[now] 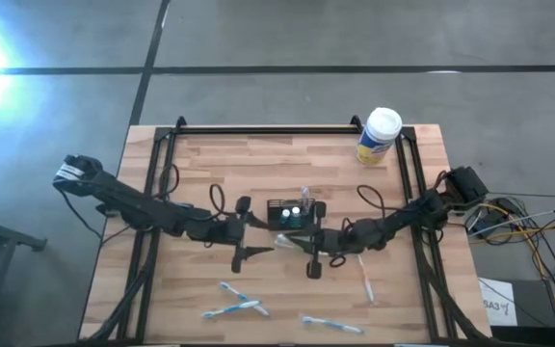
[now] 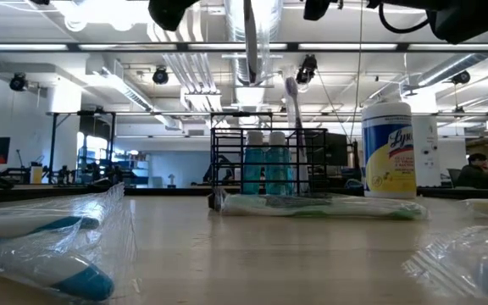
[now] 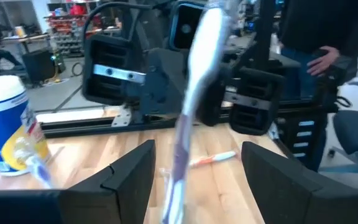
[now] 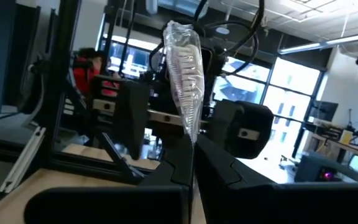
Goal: Pick & Place toothbrushing station
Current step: Put the violet toothbrush into the black organizer
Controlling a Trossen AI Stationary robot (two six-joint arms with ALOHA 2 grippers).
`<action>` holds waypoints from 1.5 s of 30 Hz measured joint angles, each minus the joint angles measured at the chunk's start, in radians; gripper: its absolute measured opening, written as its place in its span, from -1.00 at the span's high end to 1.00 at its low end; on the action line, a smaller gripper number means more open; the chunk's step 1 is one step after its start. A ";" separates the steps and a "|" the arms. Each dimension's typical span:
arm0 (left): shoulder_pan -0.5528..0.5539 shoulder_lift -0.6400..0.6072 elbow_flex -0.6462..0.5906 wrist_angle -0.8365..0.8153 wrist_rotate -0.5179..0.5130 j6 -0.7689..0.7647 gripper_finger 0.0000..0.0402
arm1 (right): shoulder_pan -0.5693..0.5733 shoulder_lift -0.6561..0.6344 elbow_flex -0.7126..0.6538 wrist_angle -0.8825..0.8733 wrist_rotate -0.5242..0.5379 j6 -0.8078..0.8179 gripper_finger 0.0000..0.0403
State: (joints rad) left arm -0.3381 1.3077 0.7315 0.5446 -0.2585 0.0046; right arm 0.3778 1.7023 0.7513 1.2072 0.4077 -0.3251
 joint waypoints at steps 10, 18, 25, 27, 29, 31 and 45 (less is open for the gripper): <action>0.036 0.101 0.084 -0.002 0.065 -0.004 -0.20 | -0.001 0.000 0.006 0.002 0.002 0.008 0.96; 0.048 0.111 0.092 0.002 0.063 0.040 0.32 | -0.001 0.000 0.008 0.000 0.002 0.020 0.96; 0.049 0.100 0.088 -0.008 0.132 0.097 0.87 | -0.002 0.000 0.008 -0.030 -0.008 0.076 0.96; 0.049 0.094 0.088 -0.024 0.142 0.114 0.87 | -0.003 -0.003 0.008 -0.041 -0.018 0.081 0.93; 0.048 0.081 0.083 -0.041 0.146 0.123 0.87 | -0.003 -0.021 0.006 -0.075 -0.016 0.084 0.86; 0.048 0.060 0.080 -0.068 0.147 0.123 0.87 | -0.003 -0.050 0.004 -0.120 -0.015 0.097 0.77; 0.155 -0.197 -0.089 -0.076 0.061 0.112 0.87 | 0.045 -0.338 -0.176 -0.385 0.029 0.169 0.41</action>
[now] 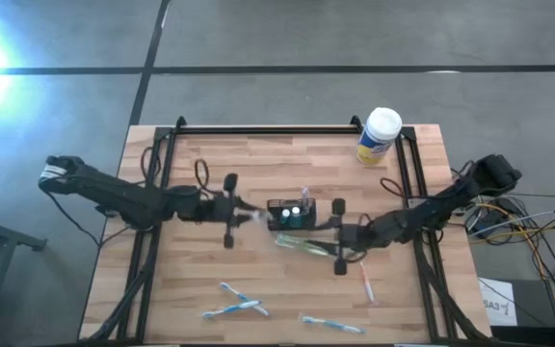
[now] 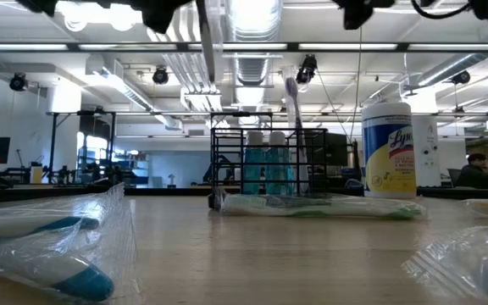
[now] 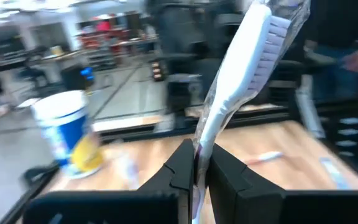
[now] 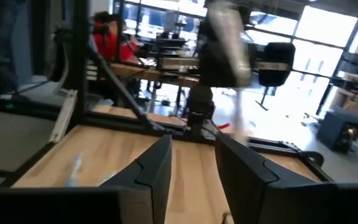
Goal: Pick & Place toothbrushing station
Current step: Put the violet toothbrush into the black organizer
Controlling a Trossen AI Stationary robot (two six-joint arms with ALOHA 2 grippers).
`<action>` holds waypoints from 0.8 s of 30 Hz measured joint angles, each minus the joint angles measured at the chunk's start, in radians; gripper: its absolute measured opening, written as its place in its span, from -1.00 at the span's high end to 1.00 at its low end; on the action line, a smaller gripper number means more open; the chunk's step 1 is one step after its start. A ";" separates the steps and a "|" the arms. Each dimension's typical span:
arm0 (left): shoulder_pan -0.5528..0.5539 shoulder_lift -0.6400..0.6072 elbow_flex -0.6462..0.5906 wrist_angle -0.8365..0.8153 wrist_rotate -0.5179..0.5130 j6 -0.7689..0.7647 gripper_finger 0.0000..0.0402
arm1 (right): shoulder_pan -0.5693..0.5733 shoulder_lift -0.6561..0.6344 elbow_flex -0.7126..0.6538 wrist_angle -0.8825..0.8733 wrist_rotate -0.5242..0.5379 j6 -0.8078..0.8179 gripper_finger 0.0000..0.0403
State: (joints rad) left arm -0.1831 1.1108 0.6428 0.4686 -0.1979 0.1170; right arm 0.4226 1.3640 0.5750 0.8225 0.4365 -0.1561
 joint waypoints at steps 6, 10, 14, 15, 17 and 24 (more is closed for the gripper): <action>0.162 0.005 -0.097 0.123 0.070 -0.097 0.87 | 0.006 -0.066 -0.150 0.078 0.026 0.044 0.54; 0.225 0.051 -0.156 0.252 0.138 -0.169 0.87 | 0.008 -0.071 -0.222 0.165 0.034 0.044 0.66; 0.245 0.108 -0.176 0.328 0.200 -0.219 0.87 | 0.007 -0.071 -0.257 0.216 0.039 0.028 0.77; 0.245 0.121 -0.172 0.333 0.215 -0.225 0.87 | 0.007 -0.071 -0.261 0.214 0.037 0.025 0.80; 0.245 0.151 -0.154 0.337 0.224 -0.226 0.87 | 0.008 -0.073 -0.266 0.214 0.037 0.019 0.84; 0.254 0.263 -0.114 0.337 0.224 -0.216 0.87 | 0.007 -0.074 -0.262 0.214 0.037 -0.001 0.95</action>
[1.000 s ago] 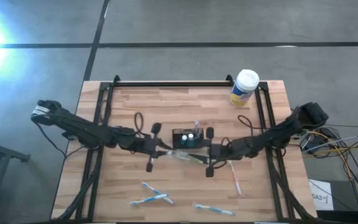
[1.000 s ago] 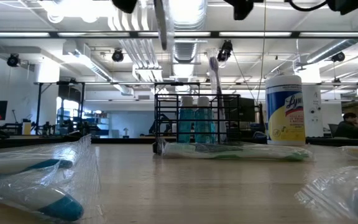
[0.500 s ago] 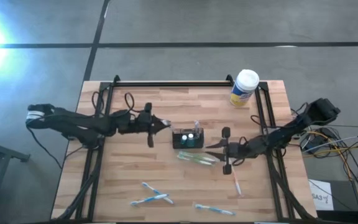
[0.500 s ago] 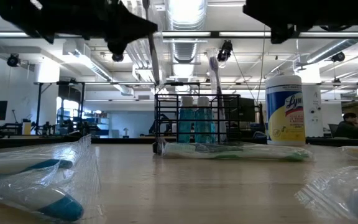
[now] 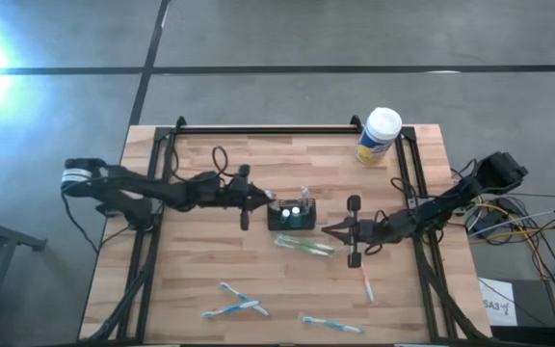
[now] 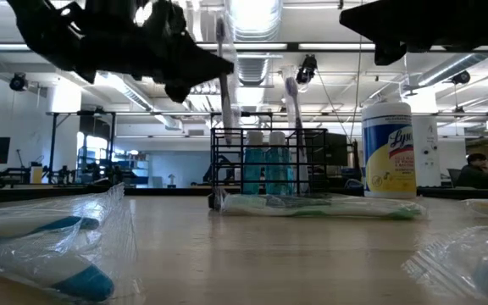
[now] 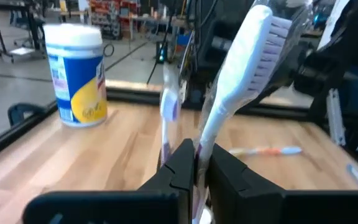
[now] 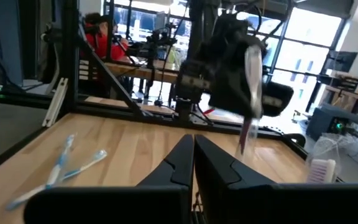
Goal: Pick & Place toothbrushing station
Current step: Put the violet toothbrush into the black organizer
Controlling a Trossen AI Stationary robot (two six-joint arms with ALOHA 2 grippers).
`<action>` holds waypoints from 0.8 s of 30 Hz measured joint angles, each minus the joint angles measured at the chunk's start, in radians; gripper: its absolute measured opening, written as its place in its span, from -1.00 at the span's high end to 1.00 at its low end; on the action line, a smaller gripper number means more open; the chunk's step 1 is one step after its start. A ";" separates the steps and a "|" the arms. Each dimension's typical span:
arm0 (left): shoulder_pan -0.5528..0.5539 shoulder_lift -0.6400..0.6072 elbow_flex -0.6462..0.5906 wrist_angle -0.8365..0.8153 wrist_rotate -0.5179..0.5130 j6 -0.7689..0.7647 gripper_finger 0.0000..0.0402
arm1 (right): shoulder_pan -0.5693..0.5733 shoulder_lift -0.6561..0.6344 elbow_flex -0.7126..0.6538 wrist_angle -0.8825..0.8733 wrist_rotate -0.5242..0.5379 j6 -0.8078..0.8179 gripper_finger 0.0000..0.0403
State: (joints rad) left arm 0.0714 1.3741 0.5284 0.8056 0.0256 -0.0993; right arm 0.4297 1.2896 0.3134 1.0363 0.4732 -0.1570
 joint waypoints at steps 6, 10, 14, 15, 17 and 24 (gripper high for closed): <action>0.010 0.085 -0.015 0.043 -0.032 0.000 0.87 | 0.000 0.000 0.006 -0.007 0.000 0.000 0.96; 0.010 0.142 -0.026 0.098 -0.044 -0.004 0.87 | 0.000 0.000 0.006 -0.007 0.000 0.000 0.96; 0.010 0.198 -0.028 0.126 -0.050 -0.007 0.87 | 0.000 0.000 0.006 -0.007 0.000 0.000 0.96; 0.010 0.210 -0.028 0.132 -0.051 -0.008 0.87 | 0.000 0.000 0.006 -0.007 0.000 0.000 0.96; 0.011 0.230 -0.028 0.152 -0.051 -0.008 0.87 | 0.000 0.000 0.006 -0.008 0.000 0.000 0.96; 0.020 0.260 -0.025 0.187 -0.052 -0.065 0.84 | 0.000 0.000 0.006 -0.008 -0.001 0.000 0.96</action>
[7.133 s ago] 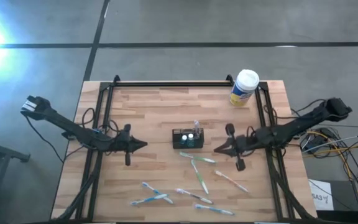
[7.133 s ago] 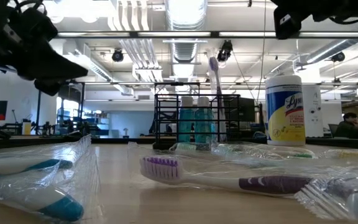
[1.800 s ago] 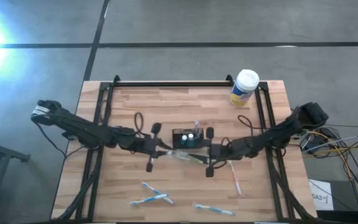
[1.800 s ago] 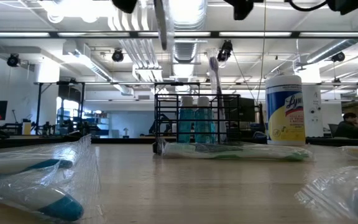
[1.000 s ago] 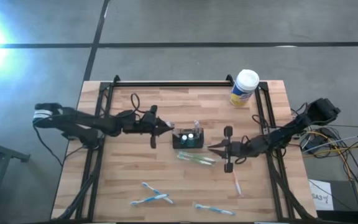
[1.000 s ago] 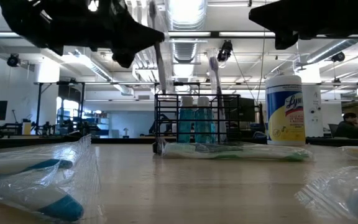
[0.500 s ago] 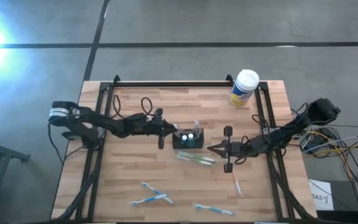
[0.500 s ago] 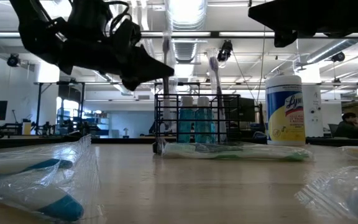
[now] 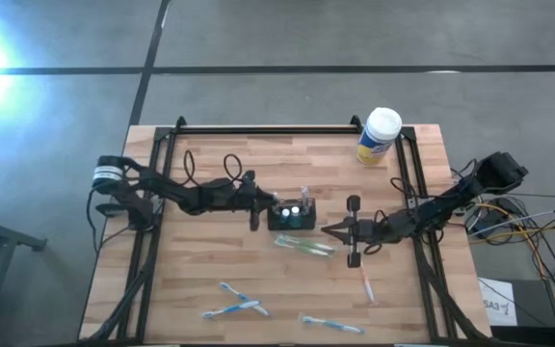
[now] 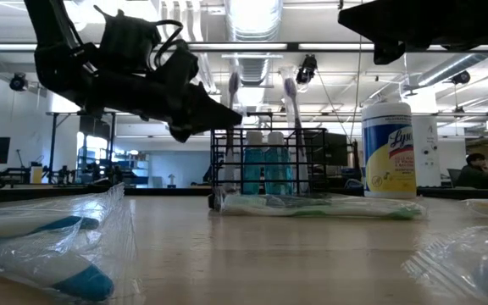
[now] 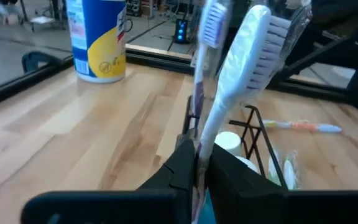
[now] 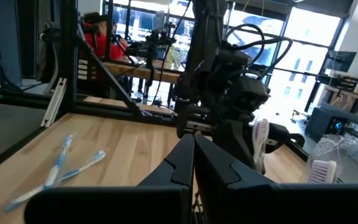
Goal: Pick & Place toothbrushing station
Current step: Put the violet toothbrush into the black organizer, then put the top green toothbrush into the black organizer
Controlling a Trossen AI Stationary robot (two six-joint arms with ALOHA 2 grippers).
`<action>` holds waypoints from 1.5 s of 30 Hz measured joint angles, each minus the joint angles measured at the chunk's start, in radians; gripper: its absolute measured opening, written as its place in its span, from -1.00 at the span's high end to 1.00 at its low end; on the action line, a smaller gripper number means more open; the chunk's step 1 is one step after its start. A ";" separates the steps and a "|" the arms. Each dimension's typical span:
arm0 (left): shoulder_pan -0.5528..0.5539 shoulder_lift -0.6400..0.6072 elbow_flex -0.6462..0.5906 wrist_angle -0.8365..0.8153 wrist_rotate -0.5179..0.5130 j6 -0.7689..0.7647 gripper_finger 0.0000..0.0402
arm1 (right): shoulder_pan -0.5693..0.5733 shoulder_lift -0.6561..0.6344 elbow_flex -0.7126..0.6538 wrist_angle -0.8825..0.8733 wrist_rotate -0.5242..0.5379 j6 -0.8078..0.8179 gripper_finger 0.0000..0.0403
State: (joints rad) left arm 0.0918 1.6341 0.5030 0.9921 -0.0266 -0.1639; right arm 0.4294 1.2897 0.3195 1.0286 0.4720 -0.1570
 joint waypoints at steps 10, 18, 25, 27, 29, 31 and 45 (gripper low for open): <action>0.000 -0.057 -0.002 -0.040 0.044 -0.048 0.07 | 0.000 0.003 0.000 -0.001 -0.001 0.010 0.96; 0.000 -0.219 -0.003 -0.174 0.081 -0.045 -0.29 | 0.000 0.003 0.000 -0.012 -0.001 0.023 0.96; -0.001 -0.548 -0.003 -0.451 0.213 -0.056 -0.30 | 0.000 0.003 0.000 -0.029 -0.001 0.023 0.96; -0.001 -0.639 -0.002 -0.530 0.205 -0.055 -0.30 | 0.000 0.003 0.000 -0.029 -0.001 0.026 0.96; -0.001 -0.720 -0.002 -0.617 0.194 -0.051 -0.30 | 0.000 0.003 0.000 -0.030 -0.001 0.027 0.96; -0.004 -0.808 -0.002 -0.708 0.191 -0.040 -0.29 | 0.000 0.003 0.000 -0.030 -0.001 0.027 0.96; -0.085 -1.241 -0.333 -0.830 0.047 -0.128 0.94 | 0.000 0.003 0.000 -0.037 0.000 0.051 0.96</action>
State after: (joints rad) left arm 0.0071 0.3934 0.1695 0.1619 0.0204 -0.2919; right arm 0.4294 1.2922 0.3195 0.9916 0.4717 -0.1061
